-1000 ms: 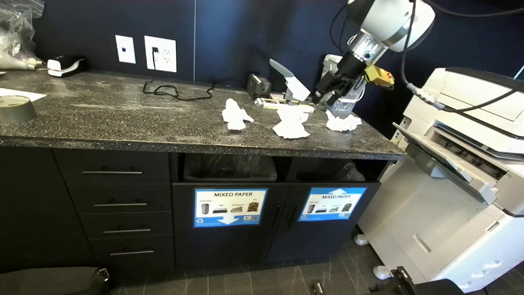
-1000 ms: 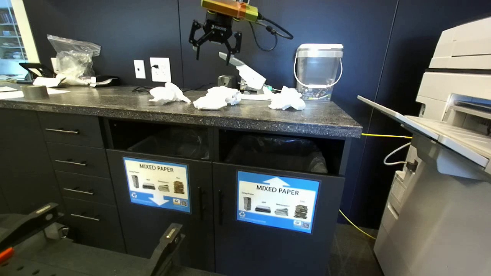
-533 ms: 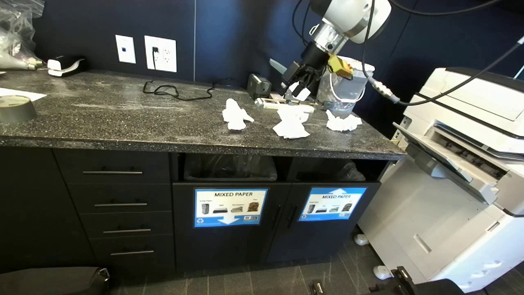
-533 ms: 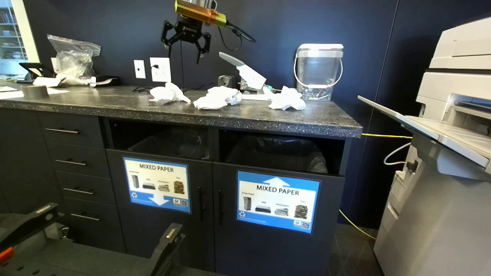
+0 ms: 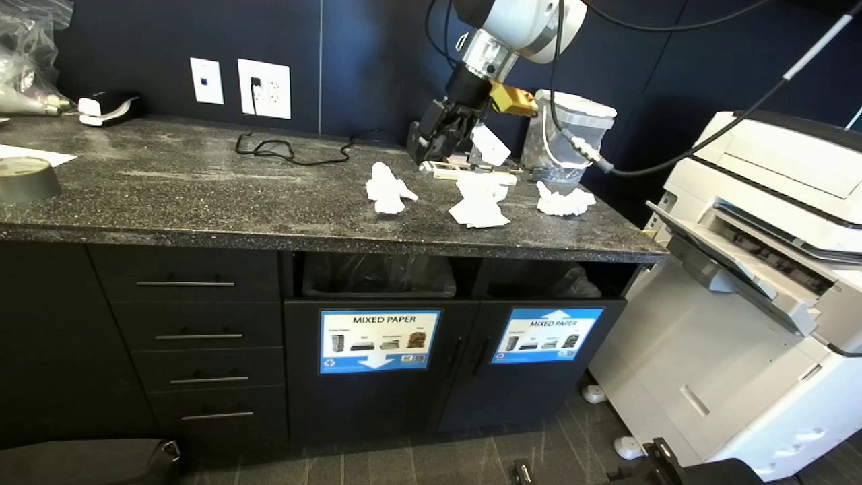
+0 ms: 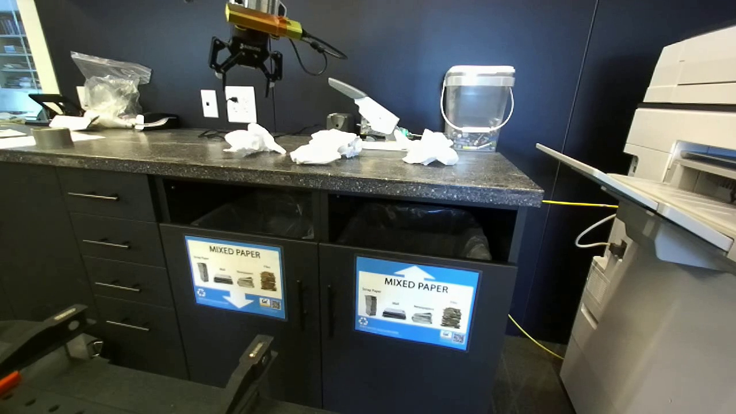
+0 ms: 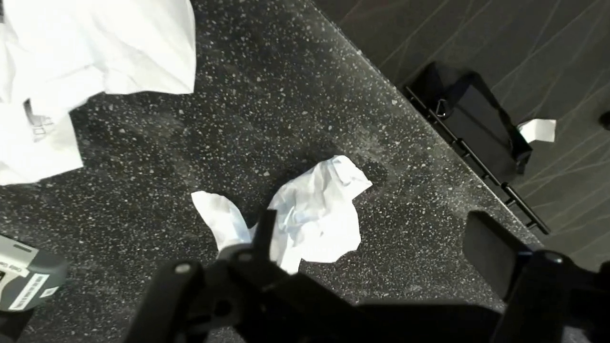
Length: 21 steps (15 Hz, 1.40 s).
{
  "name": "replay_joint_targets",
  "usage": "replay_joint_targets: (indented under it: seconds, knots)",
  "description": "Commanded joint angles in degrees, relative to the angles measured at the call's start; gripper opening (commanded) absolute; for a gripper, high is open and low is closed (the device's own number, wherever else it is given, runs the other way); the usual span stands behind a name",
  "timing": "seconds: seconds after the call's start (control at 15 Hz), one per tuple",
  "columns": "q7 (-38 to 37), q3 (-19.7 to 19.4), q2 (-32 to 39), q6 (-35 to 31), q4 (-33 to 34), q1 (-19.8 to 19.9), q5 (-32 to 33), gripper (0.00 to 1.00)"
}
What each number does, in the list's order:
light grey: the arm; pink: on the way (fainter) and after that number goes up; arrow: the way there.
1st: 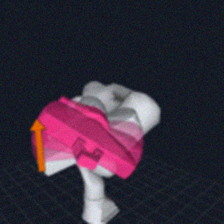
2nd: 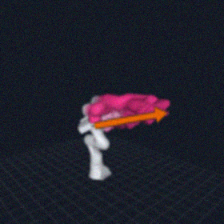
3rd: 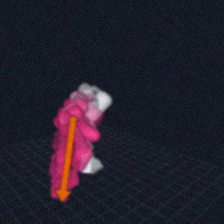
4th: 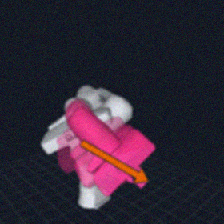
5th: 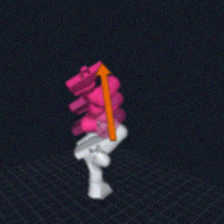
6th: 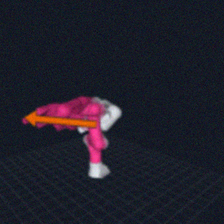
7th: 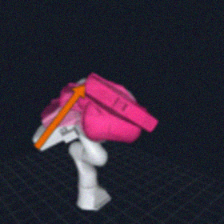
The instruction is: Put the white pieces of paper in the right bin
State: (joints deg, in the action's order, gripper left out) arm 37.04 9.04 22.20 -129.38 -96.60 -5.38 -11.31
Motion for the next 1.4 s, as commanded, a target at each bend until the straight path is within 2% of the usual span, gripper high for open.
replay_joint_targets:
  seconds: [0.0,0.4,0.6,0.87,1.33]
  knots:
    - [-8.9,0.5,4.2,1.7,6.2,-3.3,6.0,1.00]
    - [-27.6,-1.0,10.7,1.9,13.9,-8.4,12.5,1.00]
    - [-33.7,-1.9,14.1,0.6,17.0,-9.8,14.6,1.00]
    - [-38.8,-2.9,18.7,-2.1,20.5,-11.2,15.4,1.00]
    - [-43.2,-5.7,24.0,-4.7,24.7,-12.8,17.8,1.00]
